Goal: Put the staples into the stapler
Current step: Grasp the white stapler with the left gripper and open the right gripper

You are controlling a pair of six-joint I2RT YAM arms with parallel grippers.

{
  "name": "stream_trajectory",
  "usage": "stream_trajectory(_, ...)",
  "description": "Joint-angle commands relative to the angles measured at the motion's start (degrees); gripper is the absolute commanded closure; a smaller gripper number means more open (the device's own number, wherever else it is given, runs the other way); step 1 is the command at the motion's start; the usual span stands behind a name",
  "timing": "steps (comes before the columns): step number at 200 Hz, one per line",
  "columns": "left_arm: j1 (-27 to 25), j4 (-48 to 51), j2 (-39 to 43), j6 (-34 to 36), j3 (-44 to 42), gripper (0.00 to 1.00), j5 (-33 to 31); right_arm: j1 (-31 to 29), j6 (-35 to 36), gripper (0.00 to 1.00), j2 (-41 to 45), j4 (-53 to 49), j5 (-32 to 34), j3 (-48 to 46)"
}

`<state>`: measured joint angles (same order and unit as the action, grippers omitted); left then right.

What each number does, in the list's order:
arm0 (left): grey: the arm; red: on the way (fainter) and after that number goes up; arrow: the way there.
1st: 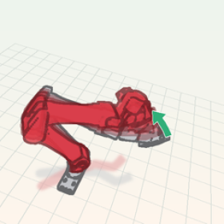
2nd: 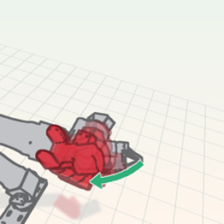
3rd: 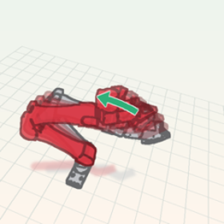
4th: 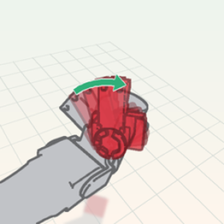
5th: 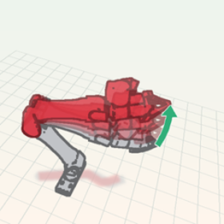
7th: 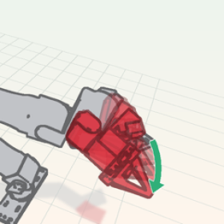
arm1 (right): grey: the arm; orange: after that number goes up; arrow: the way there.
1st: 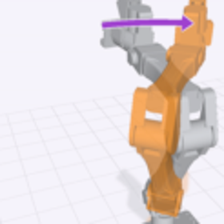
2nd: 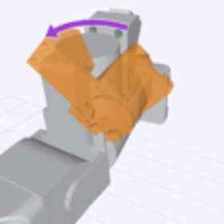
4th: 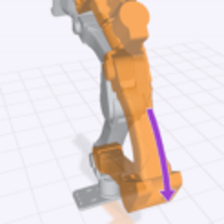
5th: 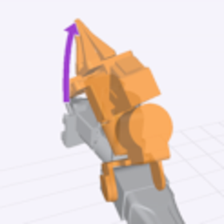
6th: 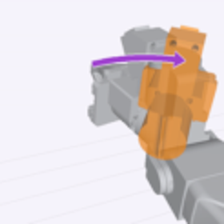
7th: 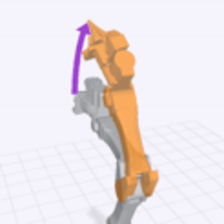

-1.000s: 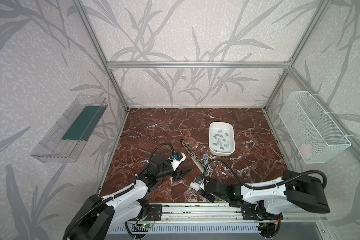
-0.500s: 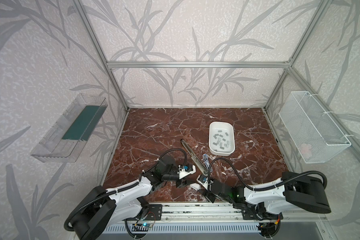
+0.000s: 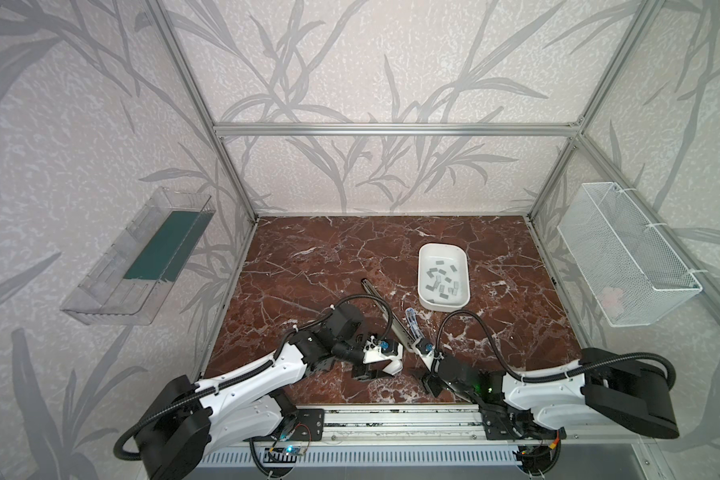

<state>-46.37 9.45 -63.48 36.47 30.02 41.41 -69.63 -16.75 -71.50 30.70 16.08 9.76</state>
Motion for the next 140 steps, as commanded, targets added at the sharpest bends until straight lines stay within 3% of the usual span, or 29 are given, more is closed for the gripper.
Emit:
stream_trajectory(1, -1.9, 2.2, -4.4, 1.4, 1.2, 0.38, -5.0, 0.1, -1.2, 0.35, 4.1, -1.1, 2.0, -0.5)
stream_trajectory(26, -5.4, -3.0, -8.1, -9.3, 2.7, 0.38, -16.2, 0.1, -4.1, 0.33, 9.0, -3.5, 5.0, -1.9)
stream_trajectory(65, -8.3, -9.1, -9.2, -21.8, 2.7, 0.38, -23.9, 1.1, -6.4, 0.30, 15.0, -9.0, 8.1, -2.7)
stream_trajectory(109, -10.5, -9.4, -12.2, -28.2, 3.3, 0.38, -30.7, 1.6, -7.6, 0.29, 22.9, -14.2, 8.3, -4.2)
stream_trajectory(140, -11.3, -8.9, -14.4, -30.4, 4.0, 0.37, -31.7, 1.6, -7.9, 0.28, 30.3, -17.3, 8.3, -6.1)
